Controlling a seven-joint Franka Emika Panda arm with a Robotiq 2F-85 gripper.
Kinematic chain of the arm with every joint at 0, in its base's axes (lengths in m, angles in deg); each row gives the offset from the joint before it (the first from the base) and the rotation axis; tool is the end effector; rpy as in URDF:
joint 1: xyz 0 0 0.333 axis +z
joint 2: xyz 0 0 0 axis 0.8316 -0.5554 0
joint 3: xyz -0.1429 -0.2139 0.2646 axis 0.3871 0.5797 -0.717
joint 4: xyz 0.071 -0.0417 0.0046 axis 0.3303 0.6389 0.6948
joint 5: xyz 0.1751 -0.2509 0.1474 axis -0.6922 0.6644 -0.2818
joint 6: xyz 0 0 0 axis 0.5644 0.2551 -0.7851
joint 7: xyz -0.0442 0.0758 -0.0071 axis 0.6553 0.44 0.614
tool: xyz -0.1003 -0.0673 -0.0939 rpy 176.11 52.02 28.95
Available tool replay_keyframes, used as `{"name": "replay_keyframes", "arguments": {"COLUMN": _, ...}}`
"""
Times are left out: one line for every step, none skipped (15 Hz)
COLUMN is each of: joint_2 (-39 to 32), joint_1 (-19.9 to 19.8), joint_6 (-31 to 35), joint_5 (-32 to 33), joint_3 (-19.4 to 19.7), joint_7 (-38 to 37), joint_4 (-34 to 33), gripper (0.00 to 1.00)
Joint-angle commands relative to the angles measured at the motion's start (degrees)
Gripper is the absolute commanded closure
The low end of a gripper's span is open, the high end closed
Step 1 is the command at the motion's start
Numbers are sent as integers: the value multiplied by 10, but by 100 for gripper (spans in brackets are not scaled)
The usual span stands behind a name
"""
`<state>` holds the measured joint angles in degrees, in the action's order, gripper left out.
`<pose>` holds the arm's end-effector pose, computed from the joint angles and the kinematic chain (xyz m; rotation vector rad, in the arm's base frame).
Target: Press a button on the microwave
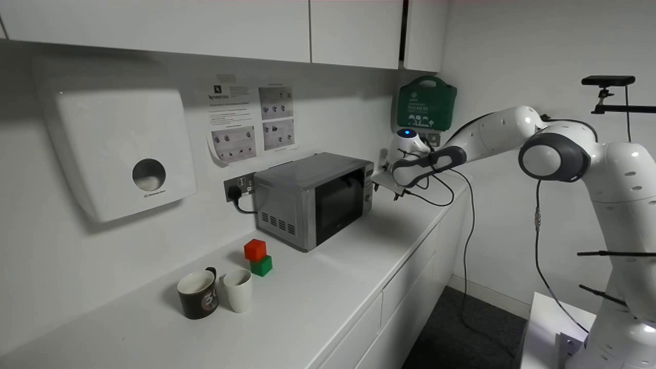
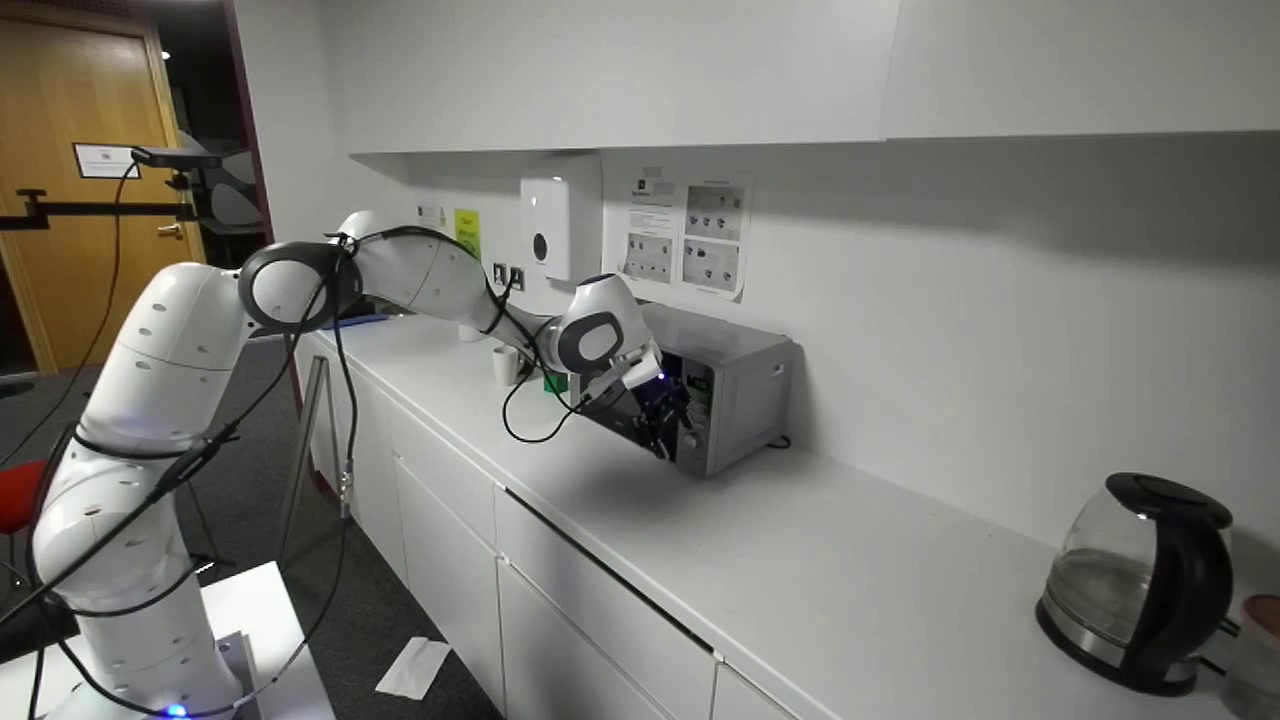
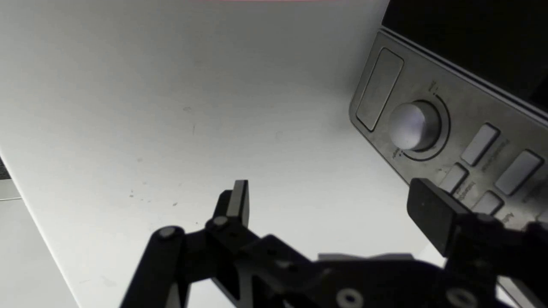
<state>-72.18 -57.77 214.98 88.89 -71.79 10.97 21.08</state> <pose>0.6955 -0.1601 0.4289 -2.3031 1.9778 -0.7548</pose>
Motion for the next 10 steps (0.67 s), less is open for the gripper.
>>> {"name": "replay_keyframes", "arguments": {"joint_2": -18, "joint_1": 5, "joint_6": -14, "joint_5": -9, "joint_3": 8, "joint_7": -11, "joint_4": -36, "gripper": 0}}
{"name": "replay_keyframes", "arguments": {"joint_2": -21, "joint_1": 5, "joint_6": -15, "joint_5": -9, "joint_3": 8, "joint_7": -11, "joint_4": -40, "gripper": 0}}
{"name": "replay_keyframes", "arguments": {"joint_2": -24, "joint_1": 4, "joint_6": -16, "joint_5": -9, "joint_3": 8, "joint_7": -10, "joint_4": -43, "gripper": 0}}
{"name": "replay_keyframes", "arguments": {"joint_2": -26, "joint_1": 3, "joint_6": -16, "joint_5": -11, "joint_3": 8, "joint_7": -9, "joint_4": -47, "gripper": 0}}
{"name": "replay_keyframes", "arguments": {"joint_2": -29, "joint_1": 3, "joint_6": -17, "joint_5": -12, "joint_3": 7, "joint_7": -8, "joint_4": -50, "gripper": 0}}
{"name": "replay_keyframes", "arguments": {"joint_2": -32, "joint_1": 3, "joint_6": -18, "joint_5": -12, "joint_3": 8, "joint_7": -8, "joint_4": -53, "gripper": 0}}
{"name": "replay_keyframes", "arguments": {"joint_2": -35, "joint_1": 3, "joint_6": -19, "joint_5": -12, "joint_3": 8, "joint_7": -7, "joint_4": -55, "gripper": 0}}
{"name": "replay_keyframes", "arguments": {"joint_2": -37, "joint_1": 3, "joint_6": -20, "joint_5": -12, "joint_3": 8, "joint_7": -7, "joint_4": -57, "gripper": 0}}
{"name": "replay_keyframes", "arguments": {"joint_2": -41, "joint_1": 4, "joint_6": -22, "joint_5": -11, "joint_3": 9, "joint_7": -7, "joint_4": -60, "gripper": 0}}
{"name": "replay_keyframes", "arguments": {"joint_2": -44, "joint_1": 4, "joint_6": -23, "joint_5": -11, "joint_3": 10, "joint_7": -7, "joint_4": -63, "gripper": 0}}
